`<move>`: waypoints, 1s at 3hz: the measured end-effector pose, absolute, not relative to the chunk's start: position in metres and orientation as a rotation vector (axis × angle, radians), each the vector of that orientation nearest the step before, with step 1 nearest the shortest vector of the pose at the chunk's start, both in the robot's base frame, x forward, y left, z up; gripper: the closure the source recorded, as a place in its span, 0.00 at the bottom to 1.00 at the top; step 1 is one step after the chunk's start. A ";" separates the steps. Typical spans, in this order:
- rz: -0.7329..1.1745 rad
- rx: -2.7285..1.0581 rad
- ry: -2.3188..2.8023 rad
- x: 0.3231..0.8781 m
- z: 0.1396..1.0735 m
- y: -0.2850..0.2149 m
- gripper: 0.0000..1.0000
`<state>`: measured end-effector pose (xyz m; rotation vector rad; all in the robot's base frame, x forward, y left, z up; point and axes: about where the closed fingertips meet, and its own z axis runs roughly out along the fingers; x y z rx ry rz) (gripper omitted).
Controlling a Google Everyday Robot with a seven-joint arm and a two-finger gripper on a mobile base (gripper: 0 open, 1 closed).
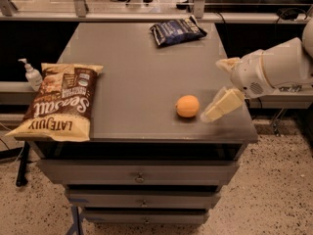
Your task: Move orange near blue chip bag
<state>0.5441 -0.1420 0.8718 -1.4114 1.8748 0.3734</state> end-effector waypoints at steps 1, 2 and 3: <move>0.448 -1.373 1.879 0.550 0.861 -0.129 0.00; 0.512 -1.352 1.891 0.551 0.855 -0.118 0.15; 0.568 -1.337 1.900 0.544 0.851 -0.110 0.37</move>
Offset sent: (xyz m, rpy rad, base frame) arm 0.0076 0.0313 -0.0244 0.1356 0.1197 -0.0045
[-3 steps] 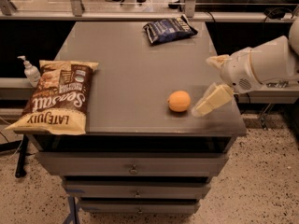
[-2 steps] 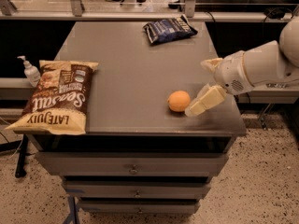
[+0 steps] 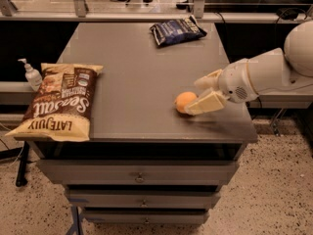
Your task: Move orange near blue chip bag
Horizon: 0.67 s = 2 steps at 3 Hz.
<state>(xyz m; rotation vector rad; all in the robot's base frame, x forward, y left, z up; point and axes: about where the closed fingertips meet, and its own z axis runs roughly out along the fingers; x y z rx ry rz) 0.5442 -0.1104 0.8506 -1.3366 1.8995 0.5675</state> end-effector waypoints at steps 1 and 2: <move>0.607 -1.318 1.903 0.536 0.852 -0.106 0.60; 0.633 -1.298 1.920 0.526 0.852 -0.107 0.83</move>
Offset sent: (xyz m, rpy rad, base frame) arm -0.0306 -0.0028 0.0012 0.0585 0.0763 -0.0309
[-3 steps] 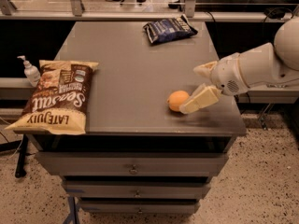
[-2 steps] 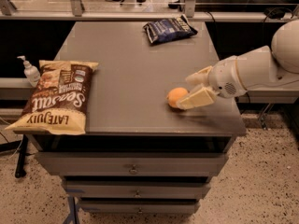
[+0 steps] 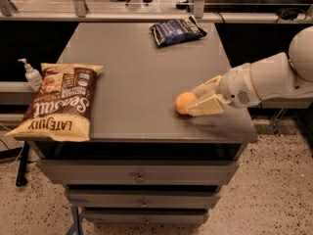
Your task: Move orange near blue chip bag
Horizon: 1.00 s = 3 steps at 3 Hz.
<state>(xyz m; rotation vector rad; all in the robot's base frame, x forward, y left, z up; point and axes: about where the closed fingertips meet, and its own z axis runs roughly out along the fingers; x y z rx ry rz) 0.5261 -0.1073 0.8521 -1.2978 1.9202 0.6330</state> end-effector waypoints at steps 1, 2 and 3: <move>0.606 -1.270 1.940 0.525 0.857 -0.121 1.00; 0.512 -1.221 1.948 0.543 0.869 -0.155 1.00; 0.345 -1.142 1.906 0.578 0.915 -0.211 1.00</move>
Offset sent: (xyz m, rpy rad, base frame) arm 0.0484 -0.1054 0.0432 -0.0689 -0.1379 -0.2062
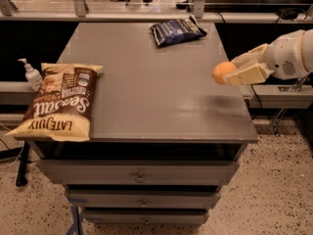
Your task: Move orange near blue chip bag
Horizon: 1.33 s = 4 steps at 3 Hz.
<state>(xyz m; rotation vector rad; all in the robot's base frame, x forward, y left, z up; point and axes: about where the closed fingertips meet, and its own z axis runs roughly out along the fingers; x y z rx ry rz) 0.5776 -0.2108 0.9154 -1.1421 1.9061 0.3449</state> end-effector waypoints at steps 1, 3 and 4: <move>0.345 -1.142 1.906 0.578 0.915 -0.211 1.00; 0.339 -1.105 1.862 0.602 0.911 -0.207 1.00; 0.327 -1.053 1.803 0.642 0.914 -0.215 1.00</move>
Offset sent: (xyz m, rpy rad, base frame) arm 0.0102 -0.0009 -0.0072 0.0453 -0.0214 -0.0419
